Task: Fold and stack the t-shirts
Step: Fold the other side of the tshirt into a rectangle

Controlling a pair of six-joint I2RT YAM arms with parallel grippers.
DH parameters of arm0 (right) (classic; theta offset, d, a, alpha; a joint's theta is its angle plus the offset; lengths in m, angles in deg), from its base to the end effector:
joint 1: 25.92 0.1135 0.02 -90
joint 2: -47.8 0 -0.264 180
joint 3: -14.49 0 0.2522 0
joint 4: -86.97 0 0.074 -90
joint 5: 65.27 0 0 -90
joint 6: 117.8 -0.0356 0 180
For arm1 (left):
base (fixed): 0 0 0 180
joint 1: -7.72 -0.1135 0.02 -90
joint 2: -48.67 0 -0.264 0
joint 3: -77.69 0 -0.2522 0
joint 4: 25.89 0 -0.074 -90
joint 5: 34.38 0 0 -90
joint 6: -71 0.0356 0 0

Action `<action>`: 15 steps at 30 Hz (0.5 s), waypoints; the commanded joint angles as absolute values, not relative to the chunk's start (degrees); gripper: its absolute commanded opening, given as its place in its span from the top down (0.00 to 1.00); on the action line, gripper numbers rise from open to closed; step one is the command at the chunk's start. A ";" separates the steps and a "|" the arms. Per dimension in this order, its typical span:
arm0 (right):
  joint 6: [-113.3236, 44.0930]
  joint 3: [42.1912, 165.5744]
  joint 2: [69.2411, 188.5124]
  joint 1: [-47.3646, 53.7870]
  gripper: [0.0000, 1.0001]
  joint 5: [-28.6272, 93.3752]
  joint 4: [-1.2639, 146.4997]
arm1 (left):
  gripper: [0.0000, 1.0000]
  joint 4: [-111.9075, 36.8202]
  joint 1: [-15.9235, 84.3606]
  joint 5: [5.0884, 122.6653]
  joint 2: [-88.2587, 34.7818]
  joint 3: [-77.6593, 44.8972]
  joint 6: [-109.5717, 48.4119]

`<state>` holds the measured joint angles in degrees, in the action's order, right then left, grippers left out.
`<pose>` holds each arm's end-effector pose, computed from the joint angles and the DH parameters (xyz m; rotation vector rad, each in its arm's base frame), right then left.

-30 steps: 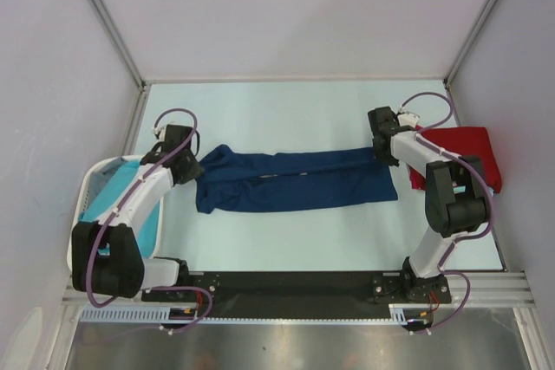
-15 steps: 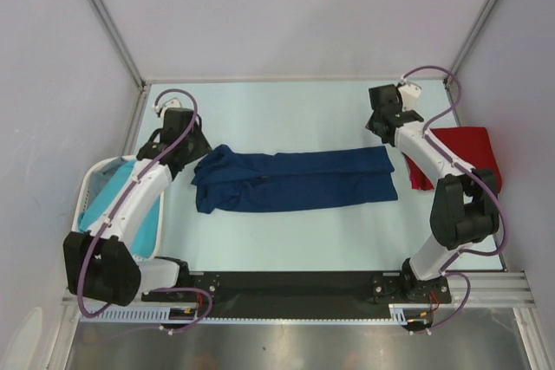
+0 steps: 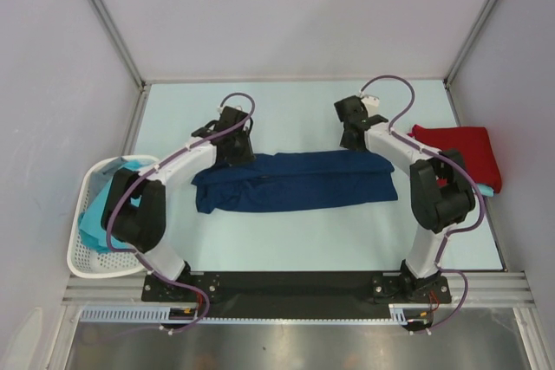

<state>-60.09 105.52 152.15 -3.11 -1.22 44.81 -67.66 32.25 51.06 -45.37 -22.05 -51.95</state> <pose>0.3664 0.1372 0.2238 0.3702 2.3817 -0.1456 0.3155 -0.1409 0.2265 -0.2196 2.5527 -0.2925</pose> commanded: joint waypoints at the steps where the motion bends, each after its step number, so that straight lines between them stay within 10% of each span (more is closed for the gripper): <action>1: -59.97 102.87 150.19 -1.48 0.65 -1.37 45.09 | 0.67 -66.63 34.35 52.10 -45.46 -19.38 -51.87; 15: -63.57 93.91 148.78 0.80 0.77 -0.41 45.00 | 0.69 -66.10 37.51 52.54 -44.93 -25.44 -53.37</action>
<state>-61.65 95.43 151.50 -0.07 -0.61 44.59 -67.11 37.19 51.85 -45.61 -23.86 -52.19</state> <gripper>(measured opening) 0.233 0.316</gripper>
